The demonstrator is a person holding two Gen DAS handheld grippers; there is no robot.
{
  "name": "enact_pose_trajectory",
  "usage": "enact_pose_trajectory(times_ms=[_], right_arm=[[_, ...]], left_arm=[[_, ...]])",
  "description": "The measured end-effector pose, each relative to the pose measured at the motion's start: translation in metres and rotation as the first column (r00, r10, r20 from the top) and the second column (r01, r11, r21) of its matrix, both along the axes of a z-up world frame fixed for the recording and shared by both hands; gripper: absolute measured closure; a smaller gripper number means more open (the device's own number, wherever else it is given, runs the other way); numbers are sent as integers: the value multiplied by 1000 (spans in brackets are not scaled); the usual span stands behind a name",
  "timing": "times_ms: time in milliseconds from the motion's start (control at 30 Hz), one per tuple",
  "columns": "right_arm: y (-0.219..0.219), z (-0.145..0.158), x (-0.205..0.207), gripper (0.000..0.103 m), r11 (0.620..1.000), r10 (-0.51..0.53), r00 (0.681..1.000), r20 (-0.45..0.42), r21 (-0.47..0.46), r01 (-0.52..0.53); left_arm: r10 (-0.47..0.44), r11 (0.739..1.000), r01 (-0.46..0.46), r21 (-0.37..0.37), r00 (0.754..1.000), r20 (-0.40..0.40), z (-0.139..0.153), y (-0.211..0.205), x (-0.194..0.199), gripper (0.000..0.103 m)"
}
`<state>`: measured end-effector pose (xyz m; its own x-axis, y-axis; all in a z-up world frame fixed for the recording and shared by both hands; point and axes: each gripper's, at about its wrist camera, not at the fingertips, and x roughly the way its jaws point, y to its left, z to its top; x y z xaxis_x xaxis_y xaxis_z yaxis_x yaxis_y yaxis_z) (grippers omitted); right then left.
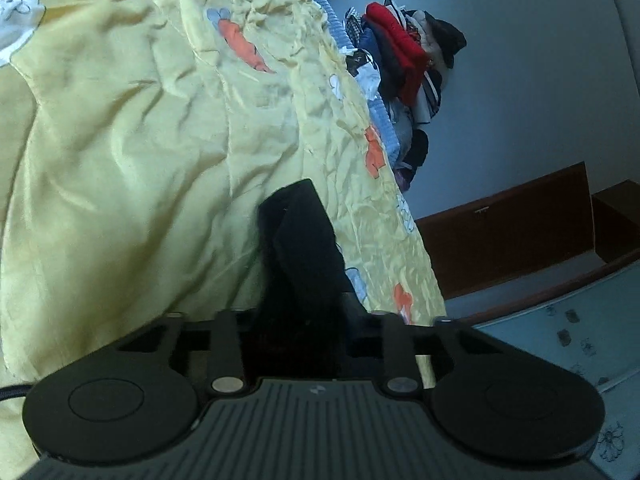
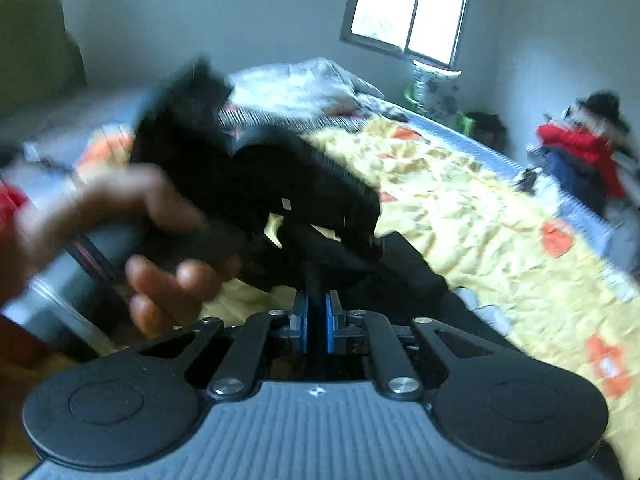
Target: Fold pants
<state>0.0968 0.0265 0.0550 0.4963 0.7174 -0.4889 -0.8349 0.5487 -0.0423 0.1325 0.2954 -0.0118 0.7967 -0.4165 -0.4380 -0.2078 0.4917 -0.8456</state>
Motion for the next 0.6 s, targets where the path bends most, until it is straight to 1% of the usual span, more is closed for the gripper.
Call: enact_pose_trajectory(times_ms=[33, 67, 100, 133, 167, 233, 267, 300, 333, 367, 400, 433, 500, 600], right_arm=[[-10, 3, 9, 95, 998, 0, 998, -58, 60, 4], [-18, 4, 17, 95, 994, -14, 994, -104, 108, 25], [-24, 3, 26, 95, 989, -44, 989, -142, 134, 64], [-26, 1, 36, 95, 987, -85, 984, -158, 125, 105], [-22, -3, 42, 95, 985, -133, 979, -152, 88, 147], [-11, -11, 52, 95, 980, -194, 970, -147, 18, 199], [-7, -13, 52, 95, 978, -202, 967, -156, 17, 207], [-5, -14, 54, 95, 976, -204, 964, -170, 38, 213], [-5, -13, 54, 95, 973, -204, 961, -189, 67, 220], [-6, -13, 51, 95, 969, -205, 955, -212, 93, 229], [-11, -12, 52, 95, 965, -205, 952, -228, 116, 236], [-19, -11, 53, 95, 962, -197, 951, -238, 141, 235], [-34, -8, 50, 95, 951, -188, 946, -265, 191, 242], [-66, -2, 48, 95, 917, -183, 925, -333, 282, 283]], left_arm=[[-4, 1000, 4, 6, 1000, 8, 0, 0, 0, 79], [-7, 1000, 7, 20, 1000, 15, 1, 0, -1, 81], [-8, 999, 7, 44, 1000, 22, 4, -2, -3, 82], [-9, 997, 7, 73, 1000, 26, 7, -4, -4, 83], [-10, 994, 6, 107, 999, 31, 10, -7, -7, 84], [-10, 981, 2, 192, 999, 42, 20, -17, -11, 84], [-14, 971, 0, 237, 998, 57, 27, -24, -14, 85], [-19, 962, -1, 272, 997, 71, 32, -29, -17, 85], [-28, 948, -2, 319, 996, 89, 40, -38, -21, 85], [-28, 926, -12, 378, 995, 100, 49, -47, -25, 85], [-28, 908, -19, 418, 994, 107, 54, -54, -28, 85], [-32, 894, -25, 447, 992, 120, 60, -61, -32, 85], [-49, 882, -25, 471, 988, 145, 67, -73, -37, 85], [-91, 862, -12, 507, 980, 179, 81, -100, -43, 85]])
